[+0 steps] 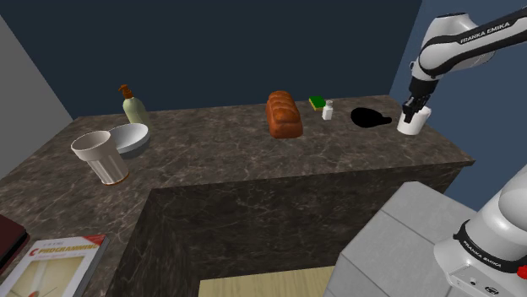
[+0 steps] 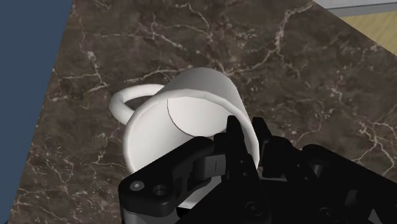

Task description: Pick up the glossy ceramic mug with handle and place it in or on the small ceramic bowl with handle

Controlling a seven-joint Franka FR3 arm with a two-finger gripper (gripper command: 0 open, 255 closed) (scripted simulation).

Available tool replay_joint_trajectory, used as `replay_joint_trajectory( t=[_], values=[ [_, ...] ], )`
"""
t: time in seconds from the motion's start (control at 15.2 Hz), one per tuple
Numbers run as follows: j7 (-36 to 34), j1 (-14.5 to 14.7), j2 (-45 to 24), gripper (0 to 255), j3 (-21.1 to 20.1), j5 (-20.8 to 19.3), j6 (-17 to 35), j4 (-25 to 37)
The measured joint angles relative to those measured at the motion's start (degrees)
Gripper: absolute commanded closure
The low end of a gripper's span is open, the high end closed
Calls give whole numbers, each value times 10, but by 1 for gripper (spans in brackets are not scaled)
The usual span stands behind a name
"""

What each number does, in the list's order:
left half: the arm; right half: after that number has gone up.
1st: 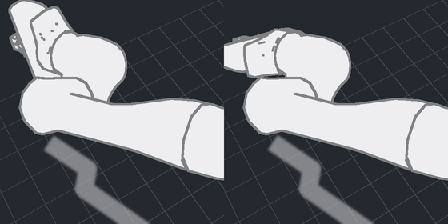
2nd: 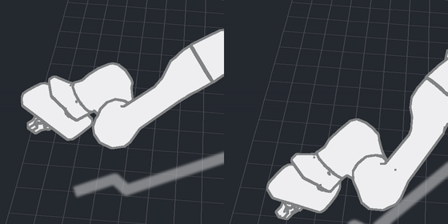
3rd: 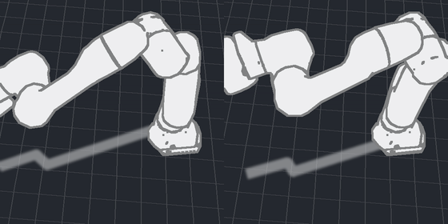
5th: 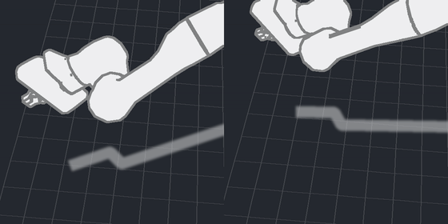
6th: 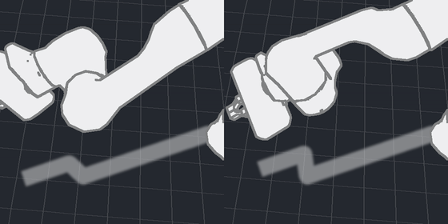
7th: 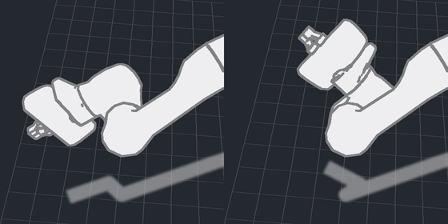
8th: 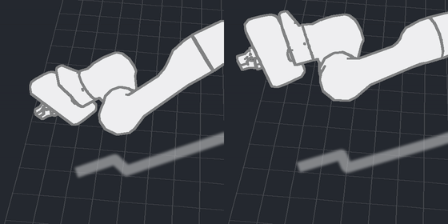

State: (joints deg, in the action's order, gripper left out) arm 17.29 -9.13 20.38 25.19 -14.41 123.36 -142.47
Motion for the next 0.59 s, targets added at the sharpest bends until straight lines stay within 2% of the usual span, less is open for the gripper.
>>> replay_joint_trajectory(
  t=[0.59],
  values=[
    [2, 0, 29, 255, -12, 2, -75, 47]
  ],
)
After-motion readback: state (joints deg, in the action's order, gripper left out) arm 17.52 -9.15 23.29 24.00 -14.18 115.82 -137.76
